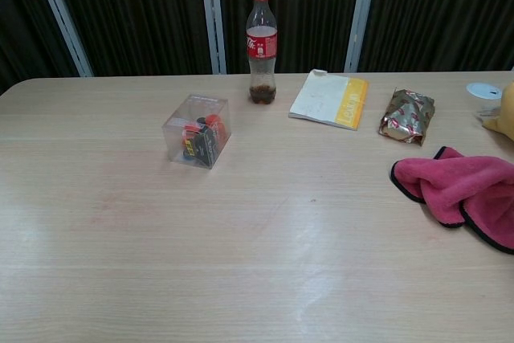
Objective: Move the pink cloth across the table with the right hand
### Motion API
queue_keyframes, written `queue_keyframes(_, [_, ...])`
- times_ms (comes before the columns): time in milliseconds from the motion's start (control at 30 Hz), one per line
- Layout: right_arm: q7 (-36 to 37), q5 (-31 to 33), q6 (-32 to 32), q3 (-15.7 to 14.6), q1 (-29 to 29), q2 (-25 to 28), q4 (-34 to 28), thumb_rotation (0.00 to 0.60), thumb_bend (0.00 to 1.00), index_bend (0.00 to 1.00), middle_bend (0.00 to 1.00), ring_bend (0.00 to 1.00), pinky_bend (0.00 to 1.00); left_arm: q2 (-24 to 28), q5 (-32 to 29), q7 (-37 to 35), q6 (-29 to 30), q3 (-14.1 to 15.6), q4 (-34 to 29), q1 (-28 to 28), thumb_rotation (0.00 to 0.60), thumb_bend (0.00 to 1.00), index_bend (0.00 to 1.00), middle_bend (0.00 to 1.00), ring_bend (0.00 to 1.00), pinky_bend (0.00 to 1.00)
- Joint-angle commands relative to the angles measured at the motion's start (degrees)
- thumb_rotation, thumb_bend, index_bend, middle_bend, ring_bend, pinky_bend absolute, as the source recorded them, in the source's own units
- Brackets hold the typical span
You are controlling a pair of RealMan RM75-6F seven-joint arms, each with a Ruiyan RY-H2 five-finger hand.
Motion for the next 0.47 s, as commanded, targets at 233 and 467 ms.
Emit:
queue_keyframes(233, [7.74, -9.63, 7.53, -6.06, -7.37, 4.01, 1.77, 0.6, 0.0, 0.0, 0.0, 0.0, 0.0, -0.09, 1.09, 3.47, 0.03, 0.11, 1.34, -0.3, 0.6, 0.0, 0.0, 0.0, 0.0, 0.0])
queue_keyframes(467, [8.39, -10.39, 6.63, -5.21, -7.79, 3.26, 2.34, 0.6, 0.0, 0.0, 0.0, 0.0, 0.0, -0.41, 1.54, 3.78, 0.4, 0.13, 1.79, -0.24, 0.6, 0.0, 0.0, 0.0, 0.0, 0.0])
